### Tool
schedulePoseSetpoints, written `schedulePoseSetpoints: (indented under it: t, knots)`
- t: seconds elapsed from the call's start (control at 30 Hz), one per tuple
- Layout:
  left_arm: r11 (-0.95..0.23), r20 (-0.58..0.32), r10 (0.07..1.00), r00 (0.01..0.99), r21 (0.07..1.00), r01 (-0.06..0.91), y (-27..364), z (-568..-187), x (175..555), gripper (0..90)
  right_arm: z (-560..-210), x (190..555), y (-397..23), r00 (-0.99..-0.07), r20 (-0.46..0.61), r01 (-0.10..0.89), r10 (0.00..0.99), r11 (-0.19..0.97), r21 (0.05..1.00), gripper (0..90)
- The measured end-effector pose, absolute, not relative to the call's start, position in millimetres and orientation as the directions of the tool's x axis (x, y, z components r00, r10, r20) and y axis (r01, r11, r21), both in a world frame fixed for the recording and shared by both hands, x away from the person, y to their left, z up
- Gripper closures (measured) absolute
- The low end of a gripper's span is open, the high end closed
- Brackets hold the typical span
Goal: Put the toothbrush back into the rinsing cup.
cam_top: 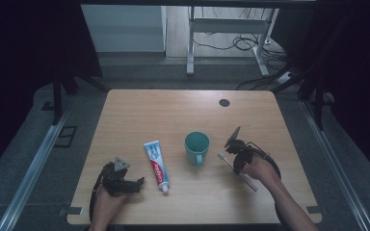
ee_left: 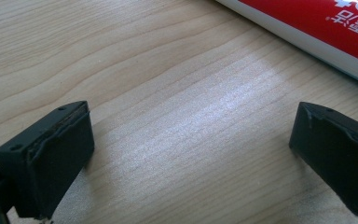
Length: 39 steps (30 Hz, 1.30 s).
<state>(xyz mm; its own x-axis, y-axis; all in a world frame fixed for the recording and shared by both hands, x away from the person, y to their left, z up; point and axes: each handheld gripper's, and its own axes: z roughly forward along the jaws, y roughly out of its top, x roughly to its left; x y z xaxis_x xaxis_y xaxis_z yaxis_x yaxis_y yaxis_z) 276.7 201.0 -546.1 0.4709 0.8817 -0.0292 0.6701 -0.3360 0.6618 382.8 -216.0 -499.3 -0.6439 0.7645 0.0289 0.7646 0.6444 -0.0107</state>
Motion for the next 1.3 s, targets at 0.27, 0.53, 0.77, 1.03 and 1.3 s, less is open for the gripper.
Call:
schedulePoseSetpoints:
  t: [0.27,0.53,0.77,1.03,1.3]
  knots:
    - [-0.336,-0.029,0.882,0.471,0.662,0.67,201.0,-546.1,276.7,0.0,-496.8,383.5,-218.3,-0.639,0.044,0.769,0.768,0.639,0.002,78.8]
    - [-0.336,-0.029,0.882,0.471,0.662,0.67,201.0,-546.1,276.7,0.0,-487.6,381.8,-223.1,-0.638,0.059,0.77,0.768,0.637,0.039,78.8]
    - [-0.336,-0.03,0.882,0.471,0.662,0.67,200.9,-546.1,276.7,0.0,-480.7,379.5,-225.6,-0.645,0.064,0.764,0.761,0.641,0.074,78.8]
    - [-0.336,-0.029,0.882,0.471,0.662,0.67,201.0,-546.1,276.7,0.0,-470.8,375.6,-228.7,-0.65,0.067,0.758,0.757,0.639,0.131,78.8]
    - [-0.336,-0.029,0.882,0.471,0.662,0.67,200.9,-546.1,276.7,0.0,-461.2,371.2,-233.0,-0.656,0.082,0.748,0.75,0.632,0.201,78.8]
